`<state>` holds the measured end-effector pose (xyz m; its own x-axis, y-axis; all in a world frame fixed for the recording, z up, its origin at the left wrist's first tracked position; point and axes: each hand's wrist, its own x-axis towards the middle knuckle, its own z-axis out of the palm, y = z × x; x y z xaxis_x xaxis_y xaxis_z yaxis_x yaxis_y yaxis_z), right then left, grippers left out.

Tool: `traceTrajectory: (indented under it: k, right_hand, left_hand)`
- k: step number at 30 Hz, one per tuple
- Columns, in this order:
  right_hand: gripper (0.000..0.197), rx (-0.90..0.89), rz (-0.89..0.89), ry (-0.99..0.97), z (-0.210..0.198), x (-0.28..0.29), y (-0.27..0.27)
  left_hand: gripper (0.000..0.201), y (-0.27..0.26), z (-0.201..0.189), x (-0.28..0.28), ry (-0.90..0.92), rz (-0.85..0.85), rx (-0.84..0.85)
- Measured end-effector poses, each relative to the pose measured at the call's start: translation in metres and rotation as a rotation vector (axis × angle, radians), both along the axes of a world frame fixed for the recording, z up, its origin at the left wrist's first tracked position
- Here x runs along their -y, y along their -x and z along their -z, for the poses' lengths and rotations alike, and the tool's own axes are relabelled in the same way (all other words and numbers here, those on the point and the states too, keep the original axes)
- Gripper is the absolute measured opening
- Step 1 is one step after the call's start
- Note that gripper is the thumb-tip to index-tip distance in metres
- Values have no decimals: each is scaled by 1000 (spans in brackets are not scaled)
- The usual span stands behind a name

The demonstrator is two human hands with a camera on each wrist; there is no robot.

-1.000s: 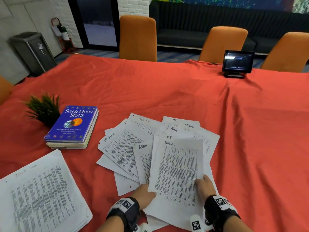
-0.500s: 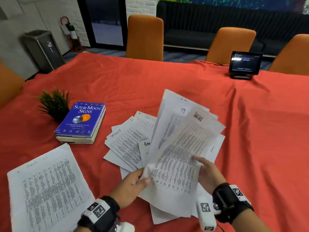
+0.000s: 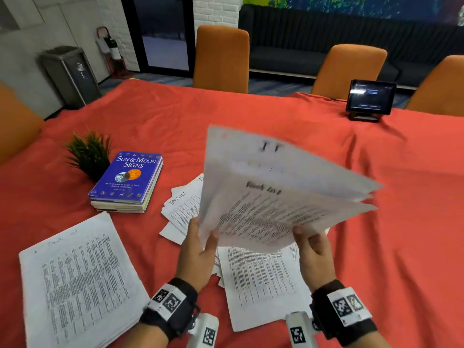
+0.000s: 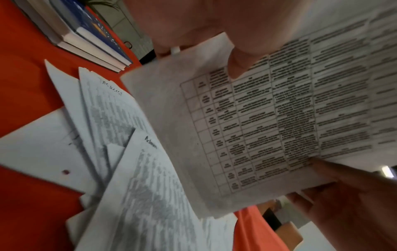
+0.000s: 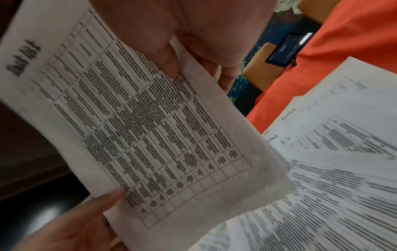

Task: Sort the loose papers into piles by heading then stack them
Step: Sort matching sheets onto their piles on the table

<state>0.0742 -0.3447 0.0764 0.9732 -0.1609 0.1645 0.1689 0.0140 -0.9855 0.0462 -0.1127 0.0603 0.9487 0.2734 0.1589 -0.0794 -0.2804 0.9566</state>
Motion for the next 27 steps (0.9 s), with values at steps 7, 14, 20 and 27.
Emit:
traceTrajectory:
  k: [7, 14, 20, 27]
  right_hand:
    - [33, -42, -93, 87, 15, -6, 14]
    - [28, -22, -86, 61, 10, -18, 17]
    - [36, -136, -47, 96, 30, -16, 24]
    - [36, -144, -59, 123, 23, -36, 16]
  left_hand:
    - [19, 10, 25, -1, 32, -81, -2]
    - [11, 11, 3, 12, 160, 30, 57]
    - [14, 9, 27, 18, 72, 17, -35]
    - [19, 6, 29, 23, 37, -27, -153]
